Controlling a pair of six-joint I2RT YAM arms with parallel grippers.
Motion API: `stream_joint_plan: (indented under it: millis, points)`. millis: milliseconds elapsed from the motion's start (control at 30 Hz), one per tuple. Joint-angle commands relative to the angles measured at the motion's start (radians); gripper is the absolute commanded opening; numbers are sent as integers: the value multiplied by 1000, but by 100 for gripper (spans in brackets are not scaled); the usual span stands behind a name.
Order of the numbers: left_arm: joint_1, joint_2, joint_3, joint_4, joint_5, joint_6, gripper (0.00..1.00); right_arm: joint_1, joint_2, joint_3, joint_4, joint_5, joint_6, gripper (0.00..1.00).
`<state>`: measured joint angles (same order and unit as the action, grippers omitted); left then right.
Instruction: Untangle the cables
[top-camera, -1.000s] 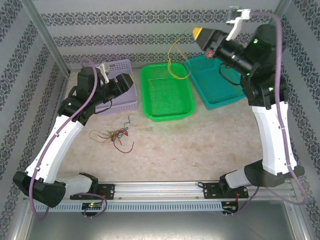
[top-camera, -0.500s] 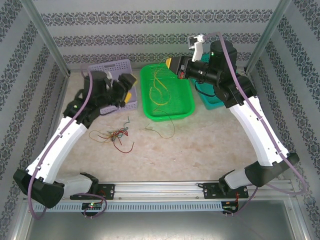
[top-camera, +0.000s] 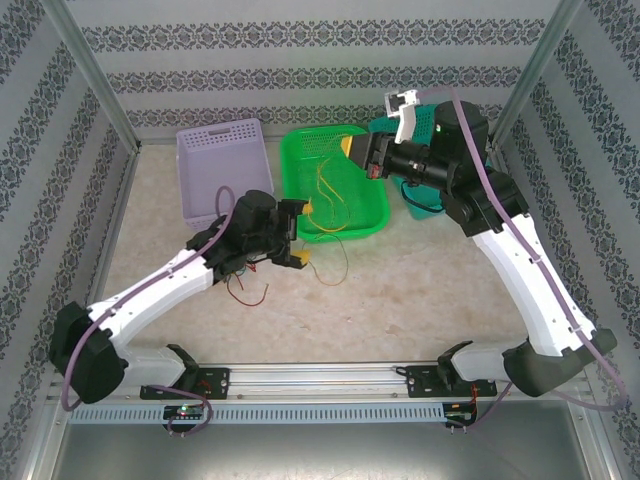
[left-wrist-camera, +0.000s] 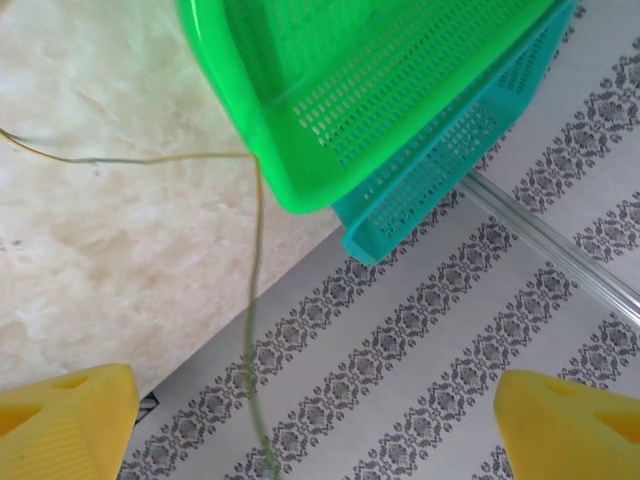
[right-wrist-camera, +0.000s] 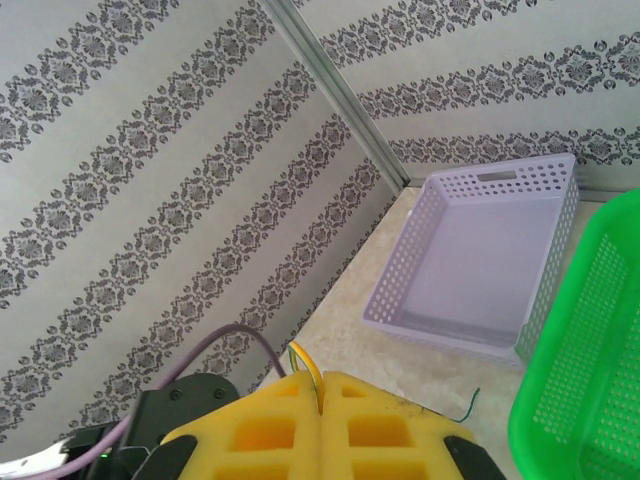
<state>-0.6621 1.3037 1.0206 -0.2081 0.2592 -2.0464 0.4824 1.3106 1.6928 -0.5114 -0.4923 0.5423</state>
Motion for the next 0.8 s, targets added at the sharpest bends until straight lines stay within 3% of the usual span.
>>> stream_joint_plan:
  millis: [0, 100, 300, 367, 500, 633, 767]
  points:
    - [-53, 41, 38, 126, -21, -320, 92, 7, -29, -25, 12, -24, -15, 0]
    - [-65, 68, 37, 154, -20, -335, 84, 7, -42, -37, 13, -24, -10, 0]
    - [-27, 57, -14, 200, -138, -305, 14, -1, -80, -61, -11, -32, -5, 0]
    - [16, 32, -3, 152, -164, -229, 0, -8, -94, -77, -20, -41, -6, 0]
    - [130, -37, 75, 30, -201, -38, 0, -23, -121, -115, -37, -62, 4, 0]
    - [251, -63, 260, -90, -198, 187, 0, -23, -141, -159, -55, -97, 14, 0]
    - [329, -43, 419, -88, -192, 338, 0, -16, -130, -194, -34, -128, 41, 0]
